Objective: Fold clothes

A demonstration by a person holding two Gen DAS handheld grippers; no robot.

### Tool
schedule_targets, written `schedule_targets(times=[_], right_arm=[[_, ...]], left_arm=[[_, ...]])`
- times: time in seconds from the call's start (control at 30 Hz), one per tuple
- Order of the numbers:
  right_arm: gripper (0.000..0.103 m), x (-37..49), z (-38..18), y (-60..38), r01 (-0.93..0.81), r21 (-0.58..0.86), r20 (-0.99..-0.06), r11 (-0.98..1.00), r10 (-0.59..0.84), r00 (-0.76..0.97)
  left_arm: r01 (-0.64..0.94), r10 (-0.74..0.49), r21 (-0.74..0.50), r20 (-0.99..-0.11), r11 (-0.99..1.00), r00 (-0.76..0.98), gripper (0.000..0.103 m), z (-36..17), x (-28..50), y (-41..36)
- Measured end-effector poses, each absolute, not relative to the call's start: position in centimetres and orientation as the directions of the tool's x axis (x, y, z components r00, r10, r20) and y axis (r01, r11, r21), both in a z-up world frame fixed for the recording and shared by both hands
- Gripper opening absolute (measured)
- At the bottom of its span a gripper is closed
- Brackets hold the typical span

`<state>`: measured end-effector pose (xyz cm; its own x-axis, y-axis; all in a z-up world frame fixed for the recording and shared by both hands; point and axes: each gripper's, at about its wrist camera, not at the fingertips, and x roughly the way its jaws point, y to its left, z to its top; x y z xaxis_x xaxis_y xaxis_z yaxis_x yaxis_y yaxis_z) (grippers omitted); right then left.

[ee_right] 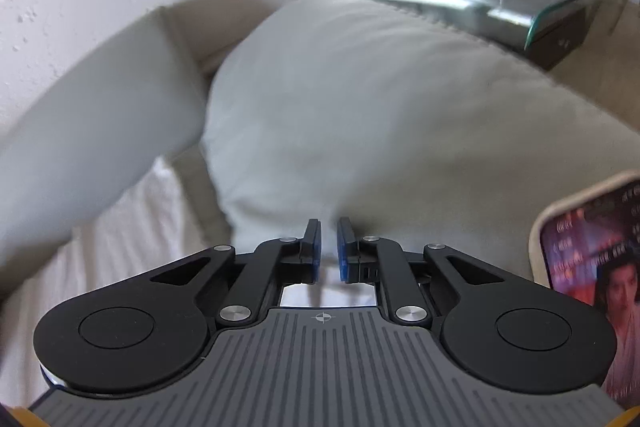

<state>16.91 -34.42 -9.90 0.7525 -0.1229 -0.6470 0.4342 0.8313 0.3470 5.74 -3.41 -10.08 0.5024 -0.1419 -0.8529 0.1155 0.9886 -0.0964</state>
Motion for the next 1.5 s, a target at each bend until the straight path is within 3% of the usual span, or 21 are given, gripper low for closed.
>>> schedule_targets(times=[0.1, 0.17, 0.27, 0.33, 0.4, 0.43, 0.5, 0.57, 0.63, 0.67, 0.7, 0.73, 0.77, 0.83, 0.93, 1.03, 1.13, 1.3, 1.5], right_arm=[[0.017, 14.3, -9.8, -33.2, 0.351, 0.369, -0.675, 0.861, -0.012, 0.738], [0.028, 13.2, -10.1, -32.1, 0.281, 0.393, -0.691, 0.876, 0.080, 0.719], [0.032, 12.8, -11.5, -31.4, 0.235, 0.456, -0.726, 0.858, 0.206, 0.657], [0.030, 13.5, -12.6, -32.2, 0.295, 0.448, -0.769, 0.844, 0.196, 0.608], [0.009, 14.1, -13.2, -33.3, 0.357, 0.422, -0.796, 0.833, 0.152, 0.586], [0.003, 14.0, -13.1, -33.9, 0.377, 0.412, -0.784, 0.830, 0.113, 0.610], [0.003, 12.8, -11.5, -34.7, 0.415, 0.385, -0.716, 0.824, -0.018, 0.698], [0.013, 11.4, -10.1, -34.7, 0.443, 0.367, -0.671, 0.818, -0.098, 0.735], [0.014, 10.5, -9.5, -33.8, 0.430, 0.352, -0.671, 0.831, -0.095, 0.735], [0.019, 10.0, -9.2, -33.4, 0.423, 0.345, -0.671, 0.838, -0.094, 0.735], [0.024, 9.6, -9.2, -32.8, 0.397, 0.349, -0.685, 0.849, -0.058, 0.726], [0.035, 9.3, -9.5, -32.0, 0.357, 0.363, -0.708, 0.861, 0.006, 0.706], [0.037, 8.8, -9.8, -31.3, 0.319, 0.376, -0.725, 0.870, 0.062, 0.686], [0.037, 7.6, -10.2, -29.9, 0.246, 0.392, -0.743, 0.887, 0.147, 0.652], [0.036, 6.7, -11.2, -29.0, 0.208, 0.359, -0.777, 0.910, 0.168, 0.607], [0.036, 6.2, -11.3, -30.0, 0.294, 0.232, -0.812, 0.927, 0.018, 0.583], [0.036, 5.5, -10.4, -29.7, 0.314, 0.170, -0.790, 0.934, -0.061, 0.610], [0.037, 3.1, -9.3, -25.8, 0.127, 0.307, -0.751, 0.943, 0.159, 0.640], [0.037, 3.4, -11.2, -21.6, 0.009, 0.246, -0.759, 0.969, 0.187, 0.624]], left_arm=[[0.117, -0.140, -0.094, -0.852, 0.989, 0.504, 0.060, -10.1, 5.7, -3.5], [0.119, -0.134, -0.085, -0.850, 0.989, 0.509, 0.060, -10.0, 5.5, -3.5], [0.121, -0.127, -0.075, -0.848, 0.990, 0.515, 0.060, -10.0, 5.4, -3.6], [0.121, -0.123, -0.070, -0.847, 0.990, 0.517, 0.061, -10.1, 5.3, -3.7], [0.119, -0.120, -0.067, -0.847, 0.991, 0.518, 0.061, -10.1, 5.3, -3.8], [0.119, -0.120, -0.068, -0.847, 0.991, 0.518, 0.061, -10.1, 5.4, -3.8], [0.119, -0.120, -0.068, -0.847, 0.991, 0.518, 0.062, -10.2, 5.4, -3.8], [0.118, -0.122, -0.071, -0.846, 0.990, 0.519, 0.062, -10.2, 5.4, -3.7], [0.118, -0.123, -0.071, -0.845, 0.990, 0.521, 0.063, -10.3, 5.4, -3.7], [0.118, -0.122, -0.070, -0.845, 0.991, 0.521, 0.063, -10.3, 5.4, -3.7], [0.118, -0.122, -0.070, -0.844, 0.991, 0.522, 0.063, -10.3, 5.4, -3.7], [0.118, -0.121, -0.069, -0.844, 0.991, 0.523, 0.063, -10.3, 5.4, -3.8], [0.119, -0.120, -0.067, -0.843, 0.991, 0.524, 0.063, -10.3, 5.3, -3.8], [0.121, -0.121, -0.066, -0.841, 0.990, 0.527, 0.063, -10.3, 5.2, -3.8], [0.124, -0.124, -0.068, -0.838, 0.990, 0.532, 0.063, -10.3, 5.1, -3.7], [0.118, -0.124, -0.071, -0.837, 0.990, 0.532, 0.063, -10.1, 4.9, -3.5], [0.092, -0.115, -0.077, -0.834, 0.993, 0.539, 0.061, -9.3, 4.3, -2.8], [-0.002, -0.047, -0.060, -0.802, 0.998, 0.595, 0.062, -7.8, 3.5, -0.4], [-0.091, 0.046, -0.007, -0.821, 0.996, 0.568, 0.060, -9.8, 3.3, 1.9]])
